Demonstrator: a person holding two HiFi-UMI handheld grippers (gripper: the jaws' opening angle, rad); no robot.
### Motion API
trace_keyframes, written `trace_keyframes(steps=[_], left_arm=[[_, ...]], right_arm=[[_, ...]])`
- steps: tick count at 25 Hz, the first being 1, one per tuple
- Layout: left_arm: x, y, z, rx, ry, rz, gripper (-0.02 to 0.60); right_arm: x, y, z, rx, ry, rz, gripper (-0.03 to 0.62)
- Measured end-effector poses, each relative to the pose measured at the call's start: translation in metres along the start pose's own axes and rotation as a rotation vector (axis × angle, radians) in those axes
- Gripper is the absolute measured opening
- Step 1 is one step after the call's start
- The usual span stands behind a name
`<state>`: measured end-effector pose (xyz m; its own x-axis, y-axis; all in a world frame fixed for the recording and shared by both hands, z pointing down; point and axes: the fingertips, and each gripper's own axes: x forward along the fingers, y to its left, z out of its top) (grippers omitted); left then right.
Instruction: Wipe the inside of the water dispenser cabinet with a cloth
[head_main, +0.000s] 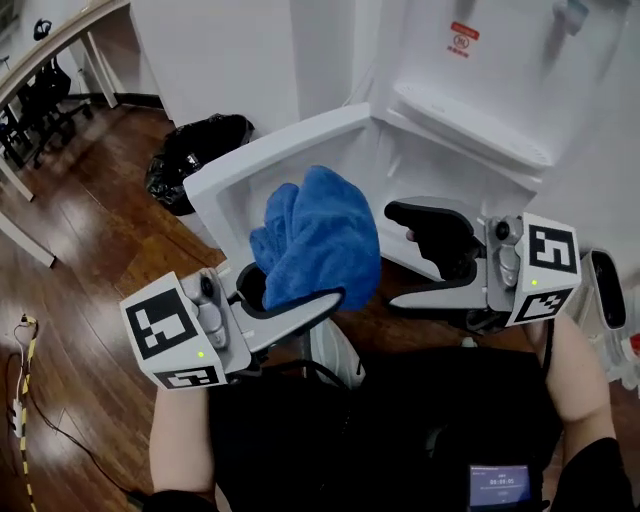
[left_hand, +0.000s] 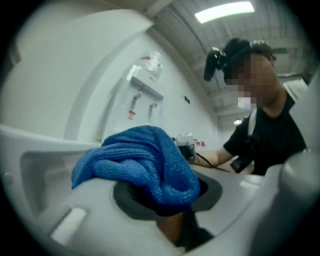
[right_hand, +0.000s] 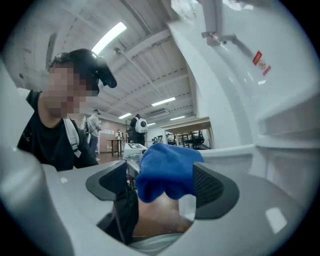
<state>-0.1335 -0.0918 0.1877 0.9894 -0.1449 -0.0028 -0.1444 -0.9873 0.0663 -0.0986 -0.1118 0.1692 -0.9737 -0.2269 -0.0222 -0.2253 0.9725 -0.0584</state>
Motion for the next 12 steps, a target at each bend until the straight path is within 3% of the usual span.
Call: trace_keyframes(steps=[3, 5, 6, 7, 9, 12], left_arm=[[0.017, -0.012, -0.013, 0.052, 0.066, -0.005, 0.123], [0.018, -0.023, -0.015, 0.026, 0.057, -0.073, 0.126], [0.016, -0.029, -0.014, 0.014, 0.037, -0.118, 0.126], [0.013, -0.035, -0.012, 0.008, 0.013, -0.163, 0.126], [0.006, -0.045, -0.008, 0.027, -0.023, -0.236, 0.126], [0.004, -0.053, -0.017, 0.14, 0.024, -0.25, 0.129]], right_arm=[[0.021, 0.021, -0.01, -0.104, 0.038, 0.039, 0.459], [0.029, 0.025, -0.016, -0.178, 0.047, 0.026, 0.471], [0.031, 0.028, -0.019, -0.163, 0.038, 0.045, 0.475], [0.033, 0.033, -0.022, -0.107, 0.02, 0.088, 0.48], [0.037, 0.046, -0.028, 0.081, -0.023, 0.207, 0.385], [0.038, 0.043, -0.033, 0.415, -0.111, 0.292, 0.374]])
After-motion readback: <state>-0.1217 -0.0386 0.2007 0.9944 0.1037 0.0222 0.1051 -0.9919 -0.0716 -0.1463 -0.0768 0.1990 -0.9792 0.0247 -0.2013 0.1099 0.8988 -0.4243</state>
